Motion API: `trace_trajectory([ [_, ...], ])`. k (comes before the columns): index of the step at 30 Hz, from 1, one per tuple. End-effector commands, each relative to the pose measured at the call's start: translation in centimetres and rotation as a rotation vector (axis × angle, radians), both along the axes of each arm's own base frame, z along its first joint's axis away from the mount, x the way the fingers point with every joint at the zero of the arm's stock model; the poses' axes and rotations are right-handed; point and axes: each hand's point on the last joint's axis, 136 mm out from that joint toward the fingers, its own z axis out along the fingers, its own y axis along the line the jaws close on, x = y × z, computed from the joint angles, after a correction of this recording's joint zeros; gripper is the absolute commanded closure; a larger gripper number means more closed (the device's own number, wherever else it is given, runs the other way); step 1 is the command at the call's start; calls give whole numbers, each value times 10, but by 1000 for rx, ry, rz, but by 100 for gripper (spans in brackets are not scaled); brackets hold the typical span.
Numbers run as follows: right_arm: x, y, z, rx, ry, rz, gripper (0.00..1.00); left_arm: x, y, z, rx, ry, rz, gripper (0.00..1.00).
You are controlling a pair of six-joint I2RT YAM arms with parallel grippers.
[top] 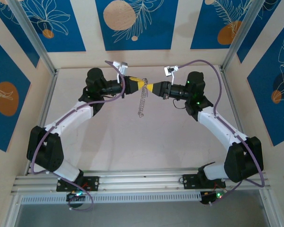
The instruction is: Put the keys on the keyring
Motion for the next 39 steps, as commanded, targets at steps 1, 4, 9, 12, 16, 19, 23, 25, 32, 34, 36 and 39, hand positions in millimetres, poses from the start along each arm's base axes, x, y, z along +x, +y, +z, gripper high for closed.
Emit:
trace_trajectory([
  [1,-7,12,-5,2,11,23,100,-11,7,30,-62,-100,9,100],
  [4,-11,23,-10,-4,20,48,100,-12,6,30,-71,-93,7,100],
  [9,-6,17,-16,-10,41,10,91,-10,8,29,-77,-86,23,100],
  [12,-5,8,-16,-8,45,-16,74,-7,10,30,-95,-78,52,100],
  [16,-4,-5,-17,-17,52,-55,70,-4,12,35,-135,-65,79,100],
  [19,-4,-17,-17,-12,58,-86,68,-4,12,39,-149,-66,92,100],
  [23,-9,-27,-7,1,34,-116,65,-3,13,41,-156,-66,115,100],
  [25,-11,-31,3,13,10,-139,64,-2,14,42,-159,-64,127,100],
  [32,-9,-37,50,85,-85,-193,62,-3,15,48,-197,-64,158,100],
  [34,-6,-35,57,104,-106,-192,62,-3,14,49,-209,-61,153,100],
  [36,-2,-33,63,121,-124,-194,62,-4,13,50,-223,-57,148,100],
  [39,4,-29,66,144,-133,-190,63,-5,12,51,-235,-51,145,100],
])
